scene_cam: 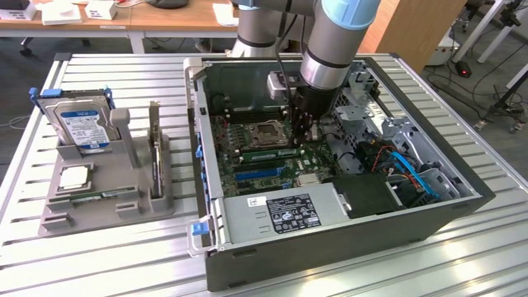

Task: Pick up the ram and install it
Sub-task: 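Press down the ram until it locks into place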

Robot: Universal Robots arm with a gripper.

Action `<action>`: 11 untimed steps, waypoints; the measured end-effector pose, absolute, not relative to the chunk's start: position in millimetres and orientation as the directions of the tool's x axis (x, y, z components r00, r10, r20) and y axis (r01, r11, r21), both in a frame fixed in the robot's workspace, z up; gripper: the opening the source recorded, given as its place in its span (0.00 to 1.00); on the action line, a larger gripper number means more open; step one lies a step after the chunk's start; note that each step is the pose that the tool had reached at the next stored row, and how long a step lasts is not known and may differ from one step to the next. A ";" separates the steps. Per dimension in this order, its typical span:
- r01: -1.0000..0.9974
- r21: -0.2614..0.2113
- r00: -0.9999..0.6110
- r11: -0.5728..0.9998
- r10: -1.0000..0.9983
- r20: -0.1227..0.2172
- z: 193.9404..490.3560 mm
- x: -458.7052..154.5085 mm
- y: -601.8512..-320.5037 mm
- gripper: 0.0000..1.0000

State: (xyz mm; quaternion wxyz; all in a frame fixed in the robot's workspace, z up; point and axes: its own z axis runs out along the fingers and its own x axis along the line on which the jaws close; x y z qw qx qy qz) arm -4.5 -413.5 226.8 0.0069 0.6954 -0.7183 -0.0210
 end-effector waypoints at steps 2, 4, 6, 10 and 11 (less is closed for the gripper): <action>-0.999 0.040 -0.033 0.032 -0.999 -0.019 225.5 -4.5 -413.5 0.09; -0.999 0.040 -0.033 0.032 -0.999 -0.019 225.5 -4.6 -413.6 0.09; -0.999 0.040 -0.033 0.032 -0.999 -0.019 225.5 -4.5 -413.5 0.09; -0.999 0.040 -0.033 0.032 -0.999 -0.020 224.3 -4.6 -413.5 0.09; -0.999 0.040 -0.033 0.032 -0.999 -0.020 224.3 -4.6 -413.5 0.09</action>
